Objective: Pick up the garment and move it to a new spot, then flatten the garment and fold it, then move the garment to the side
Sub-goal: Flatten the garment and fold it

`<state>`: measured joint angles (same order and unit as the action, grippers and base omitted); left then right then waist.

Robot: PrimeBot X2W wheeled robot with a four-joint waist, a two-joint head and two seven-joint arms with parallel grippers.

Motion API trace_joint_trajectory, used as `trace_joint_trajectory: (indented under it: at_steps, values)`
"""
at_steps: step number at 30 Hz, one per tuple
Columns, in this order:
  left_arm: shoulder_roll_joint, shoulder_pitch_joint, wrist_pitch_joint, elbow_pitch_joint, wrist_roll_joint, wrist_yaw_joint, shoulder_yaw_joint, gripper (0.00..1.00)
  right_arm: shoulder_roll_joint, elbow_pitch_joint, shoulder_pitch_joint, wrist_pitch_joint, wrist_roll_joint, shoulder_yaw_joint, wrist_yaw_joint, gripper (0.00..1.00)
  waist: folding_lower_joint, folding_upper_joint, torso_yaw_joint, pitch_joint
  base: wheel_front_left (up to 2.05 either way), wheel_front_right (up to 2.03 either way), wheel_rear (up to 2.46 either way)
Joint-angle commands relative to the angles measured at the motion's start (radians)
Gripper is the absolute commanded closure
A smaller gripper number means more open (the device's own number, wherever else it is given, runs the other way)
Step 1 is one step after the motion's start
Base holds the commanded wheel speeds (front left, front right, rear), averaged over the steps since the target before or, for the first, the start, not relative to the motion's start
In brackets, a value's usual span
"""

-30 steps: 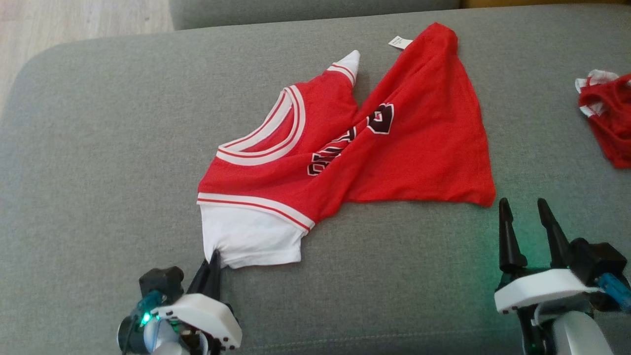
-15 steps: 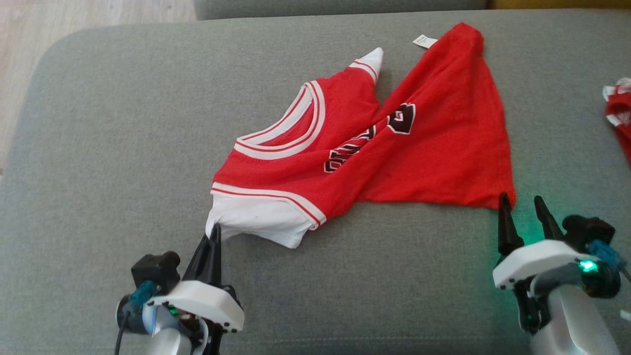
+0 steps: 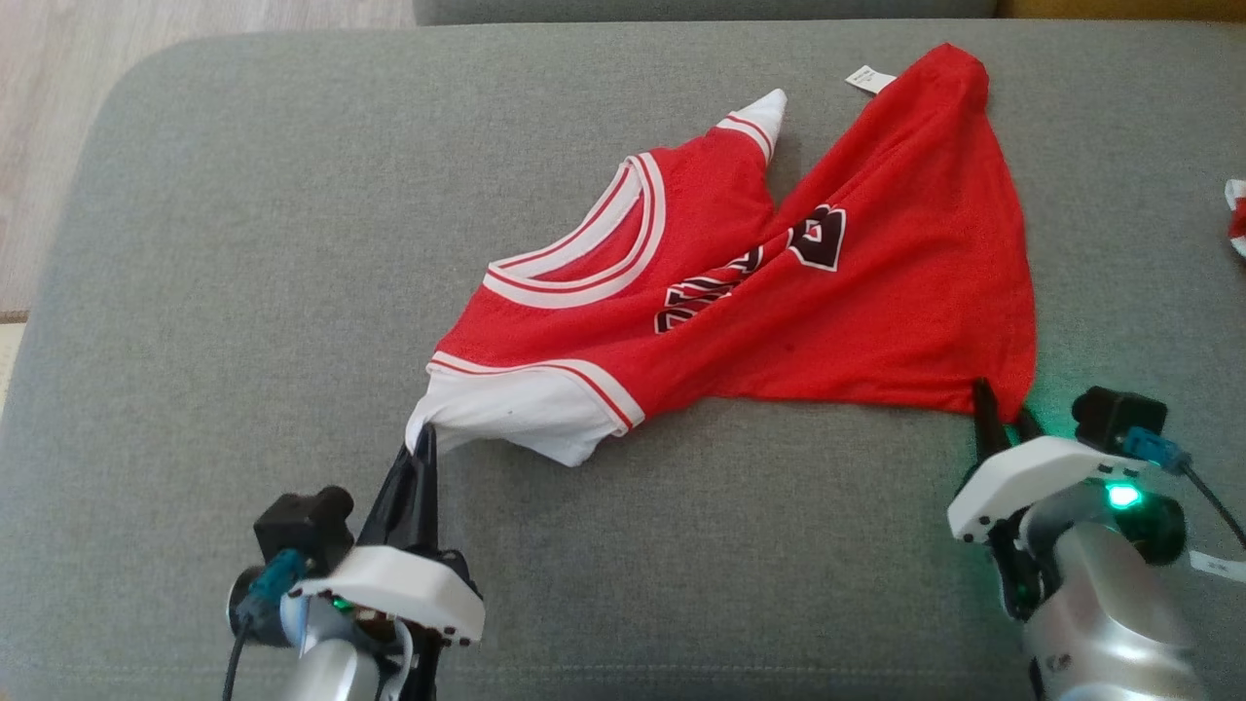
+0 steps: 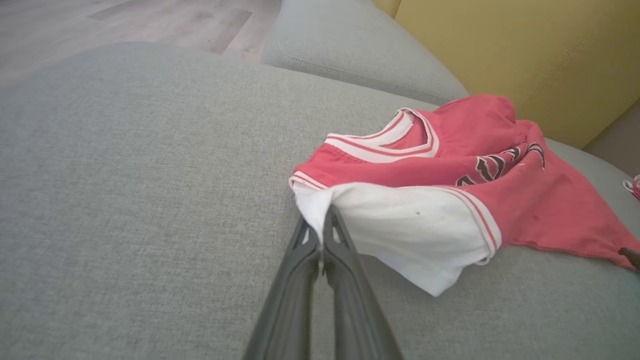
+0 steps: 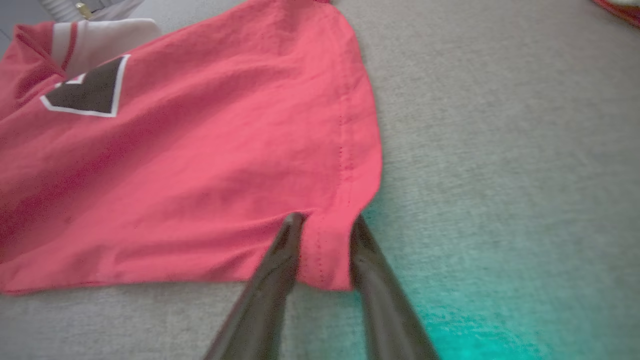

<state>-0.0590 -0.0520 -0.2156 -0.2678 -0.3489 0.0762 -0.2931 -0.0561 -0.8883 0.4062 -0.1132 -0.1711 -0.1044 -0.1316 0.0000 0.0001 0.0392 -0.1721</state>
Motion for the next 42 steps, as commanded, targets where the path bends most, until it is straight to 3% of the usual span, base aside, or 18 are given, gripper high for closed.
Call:
trace_joint_trajectory:
  at_steps: [1, 7, 12, 17, 18, 21, 28, 33, 37, 42]
  values:
    - [-0.013, -0.029, -0.016, 0.04, -0.006, 0.007, 0.03, 1.0, 0.006, -0.014, 0.009, 0.002, -0.019, 0.046, 0.001, 1.0, 0.0, -0.0001, -0.001, 0.003, 0.0, 0.0, 0.0]
    - [-0.02, -0.043, -0.03, 0.091, -0.001, 0.003, 0.037, 1.0, 0.006, 0.006, 0.04, -0.075, -0.071, 0.08, 0.001, 1.0, 0.0, -0.0001, -0.019, 0.033, 0.0, 0.0, 0.0]
    - [-0.041, -0.076, -0.039, 0.191, 0.014, 0.002, 0.058, 1.0, 0.006, 0.148, 0.05, -0.123, -0.071, 0.114, 0.001, 1.0, 0.0, -0.0001, -0.051, 0.077, 0.0, 0.0, 0.0]
    - [-0.082, -0.115, -0.039, 0.351, 0.04, 0.005, 0.082, 1.0, 0.005, 0.404, 0.019, -0.135, -0.024, 0.091, 0.001, 1.0, 0.0, -0.0001, -0.087, 0.128, 0.0, 0.0, 0.0]
    - [-0.082, -0.115, -0.039, 0.351, 0.04, 0.005, 0.082, 1.0, 0.005, 0.404, 0.019, -0.135, -0.024, 0.091, 0.001, 1.0, 0.0, -0.0001, -0.087, 0.128, 0.0, 0.0, 0.0]
    - [-0.119, -0.142, -0.014, 0.465, 0.063, 0.007, 0.093, 1.0, -0.003, 0.6, -0.014, -0.125, 0.007, 0.079, 0.001, 1.0, 0.0, -0.0001, -0.105, 0.153, 0.0, 0.0, 0.0]
    - [-0.232, -0.229, 0.112, 0.757, 0.146, 0.006, 0.125, 1.0, -0.02, 1.058, -0.086, -0.022, 0.039, 0.058, 0.001, 1.0, 0.0, -0.0001, -0.138, 0.18, 0.0, 0.0, 0.0]
    - [-0.304, -0.342, 0.217, 0.917, 0.178, -0.019, 0.153, 1.0, -0.033, 1.286, -0.107, 0.065, 0.059, 0.044, 0.001, 1.0, 0.0, -0.0001, -0.154, 0.17, 0.0, 0.0, 0.0]
    - [-0.34, -0.455, 0.304, 0.916, 0.168, -0.054, 0.153, 1.0, -0.042, 1.372, -0.101, 0.128, 0.072, 0.04, 0.001, 1.0, 0.0, -0.0001, -0.154, 0.129, 0.0, 0.0, 0.0]
    - [-0.359, -0.566, 0.325, 0.767, 0.144, -0.093, 0.147, 1.0, -0.058, 1.309, -0.029, 0.14, 0.049, 0.089, 0.001, 1.0, 0.0, -0.0001, -0.145, 0.039, 0.0, 0.0, 0.0]
